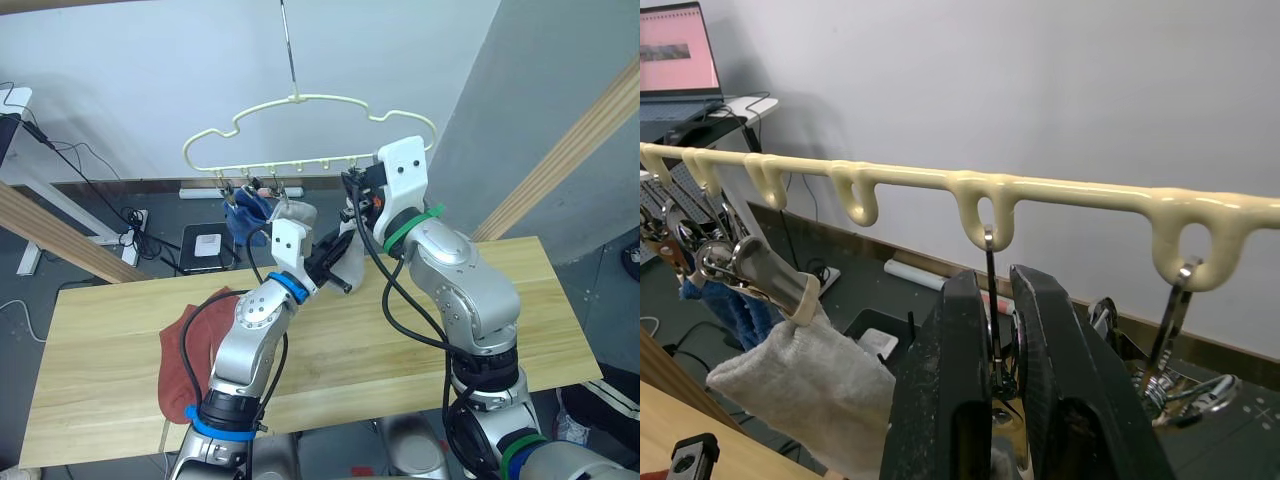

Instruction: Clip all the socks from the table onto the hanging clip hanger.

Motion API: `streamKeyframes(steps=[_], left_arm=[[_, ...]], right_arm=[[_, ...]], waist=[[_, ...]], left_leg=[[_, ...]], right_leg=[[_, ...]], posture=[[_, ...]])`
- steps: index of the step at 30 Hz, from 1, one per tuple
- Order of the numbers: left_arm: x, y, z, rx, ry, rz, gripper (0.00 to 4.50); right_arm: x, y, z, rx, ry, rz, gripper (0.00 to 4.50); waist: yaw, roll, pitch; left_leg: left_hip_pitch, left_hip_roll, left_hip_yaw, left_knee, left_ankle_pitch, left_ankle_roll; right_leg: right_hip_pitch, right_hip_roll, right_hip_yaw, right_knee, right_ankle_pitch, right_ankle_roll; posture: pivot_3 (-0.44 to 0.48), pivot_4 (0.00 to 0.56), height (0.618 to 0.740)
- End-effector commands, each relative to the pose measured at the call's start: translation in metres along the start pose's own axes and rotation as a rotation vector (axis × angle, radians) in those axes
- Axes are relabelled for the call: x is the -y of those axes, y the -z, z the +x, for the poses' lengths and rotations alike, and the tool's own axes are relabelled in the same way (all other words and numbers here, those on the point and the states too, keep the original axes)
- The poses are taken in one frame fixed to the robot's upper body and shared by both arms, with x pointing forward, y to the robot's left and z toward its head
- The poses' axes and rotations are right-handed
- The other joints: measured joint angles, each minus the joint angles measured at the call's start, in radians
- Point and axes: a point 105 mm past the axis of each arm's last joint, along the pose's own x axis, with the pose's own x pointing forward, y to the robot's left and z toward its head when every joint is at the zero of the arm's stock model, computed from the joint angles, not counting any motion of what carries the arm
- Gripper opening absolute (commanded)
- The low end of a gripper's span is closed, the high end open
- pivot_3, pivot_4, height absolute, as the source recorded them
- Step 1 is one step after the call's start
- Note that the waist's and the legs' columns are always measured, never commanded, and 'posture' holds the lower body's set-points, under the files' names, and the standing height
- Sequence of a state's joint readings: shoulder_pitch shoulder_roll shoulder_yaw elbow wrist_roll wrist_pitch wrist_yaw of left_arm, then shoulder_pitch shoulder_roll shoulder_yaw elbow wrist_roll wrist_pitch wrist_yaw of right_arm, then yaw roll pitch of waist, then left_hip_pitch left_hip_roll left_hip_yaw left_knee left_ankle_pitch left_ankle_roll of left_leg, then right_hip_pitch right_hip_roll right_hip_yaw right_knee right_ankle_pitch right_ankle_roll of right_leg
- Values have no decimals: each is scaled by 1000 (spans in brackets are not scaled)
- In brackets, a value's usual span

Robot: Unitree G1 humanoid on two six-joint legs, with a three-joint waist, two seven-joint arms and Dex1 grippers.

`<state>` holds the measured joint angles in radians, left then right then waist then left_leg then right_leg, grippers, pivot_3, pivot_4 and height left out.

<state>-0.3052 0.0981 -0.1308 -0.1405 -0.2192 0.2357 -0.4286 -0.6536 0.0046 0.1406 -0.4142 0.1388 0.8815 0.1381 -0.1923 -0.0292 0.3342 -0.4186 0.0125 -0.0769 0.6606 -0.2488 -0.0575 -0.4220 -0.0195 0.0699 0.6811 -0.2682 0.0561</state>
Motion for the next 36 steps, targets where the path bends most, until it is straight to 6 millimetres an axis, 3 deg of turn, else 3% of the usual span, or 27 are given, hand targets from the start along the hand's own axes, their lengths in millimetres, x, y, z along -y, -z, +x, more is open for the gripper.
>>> streamKeyframes(steps=[1, 13, 14, 22, 29, 36], left_arm=[[6, -10, 6, 46, 17, 5, 0], [9, -16, 8, 68, 29, 16, 0], [9, -16, 8, 68, 29, 17, 0], [7, -16, 8, 69, 26, 28, 0], [4, -16, 10, 76, 18, 50, 0], [4, -13, 3, 39, 78, 79, 2107]], right_arm=[[-6, -16, -3, 62, -20, -3, 72], [-6, -14, -4, 58, -11, 14, 72], [-6, -14, -4, 57, -10, 18, 801], [-8, -12, -7, 38, -38, 18, 3595], [-11, -13, -28, 29, -120, 0, 3595], [-10, -12, -56, 4, -218, -97, 3626]], waist=[[0, 0, 0], [-2, 0, 0], [-1, 0, 0], [-1, 0, 0], [-2, 0, 0], [-2, 0, 0]], left_leg=[[0, 0, 0, 0, 0, 0], [0, 0, 0, 0, 0, 0], [0, 0, 0, 0, 0, 0], [0, 0, 0, 0, 0, 0], [-1, 0, 0, 0, 0, 0], [0, -1, 0, 0, 0, 0]], right_leg=[[0, 0, 0, 0, 0, 0], [0, 0, 0, 0, 0, 0], [0, 0, 0, 0, 0, 0], [0, 0, 0, 0, 0, 0], [0, 0, 0, -1, 0, 0], [0, 1, 0, -1, 0, 0]], posture=[[-282, 318, 740], [-279, 313, 740], [-279, 313, 740], [-279, 313, 740], [-292, 311, 740], [-297, 315, 740]])
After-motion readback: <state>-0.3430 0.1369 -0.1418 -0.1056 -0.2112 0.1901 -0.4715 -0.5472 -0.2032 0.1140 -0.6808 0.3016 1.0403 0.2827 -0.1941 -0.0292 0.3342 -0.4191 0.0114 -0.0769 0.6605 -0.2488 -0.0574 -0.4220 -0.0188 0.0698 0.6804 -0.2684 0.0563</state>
